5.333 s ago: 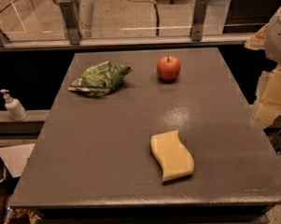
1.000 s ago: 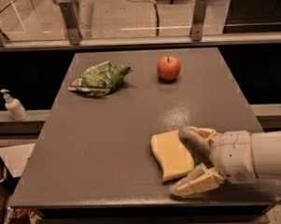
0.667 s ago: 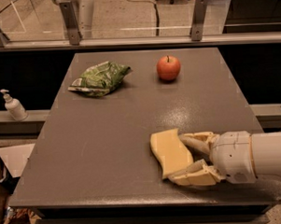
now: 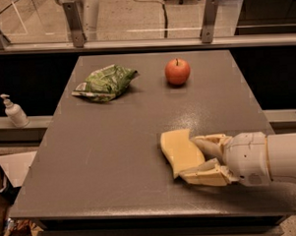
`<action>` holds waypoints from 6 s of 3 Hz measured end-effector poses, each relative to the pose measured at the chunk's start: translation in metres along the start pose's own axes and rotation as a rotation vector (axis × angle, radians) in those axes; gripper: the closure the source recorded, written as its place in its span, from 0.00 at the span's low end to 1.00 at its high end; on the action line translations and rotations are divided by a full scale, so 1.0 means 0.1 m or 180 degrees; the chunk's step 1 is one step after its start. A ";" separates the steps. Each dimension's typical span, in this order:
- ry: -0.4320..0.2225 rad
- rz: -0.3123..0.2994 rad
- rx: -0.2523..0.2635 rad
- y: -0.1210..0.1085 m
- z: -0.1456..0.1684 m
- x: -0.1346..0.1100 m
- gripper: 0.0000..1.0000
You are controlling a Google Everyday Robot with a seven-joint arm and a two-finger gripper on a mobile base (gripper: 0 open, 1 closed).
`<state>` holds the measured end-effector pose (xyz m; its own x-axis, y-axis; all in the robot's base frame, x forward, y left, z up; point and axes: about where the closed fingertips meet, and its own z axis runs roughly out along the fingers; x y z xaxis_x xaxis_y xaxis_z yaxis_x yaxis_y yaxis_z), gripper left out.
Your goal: Move sponge near green jalapeno chip bag
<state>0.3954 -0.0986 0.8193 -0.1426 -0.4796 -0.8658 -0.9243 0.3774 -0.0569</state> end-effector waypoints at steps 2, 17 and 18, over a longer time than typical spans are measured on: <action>-0.0084 0.0163 0.0130 -0.44 -0.01 -0.47 1.00; 0.0054 0.0279 0.0693 -1.46 2.08 -1.08 0.00; -0.0027 0.0357 0.0621 -1.41 1.99 -1.16 0.00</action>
Offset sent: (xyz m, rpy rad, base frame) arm 0.0861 0.0004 0.0681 0.0679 0.0253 -0.1083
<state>0.6125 0.0621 0.8287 -0.2370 -0.4196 -0.8762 -0.8166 0.5747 -0.0543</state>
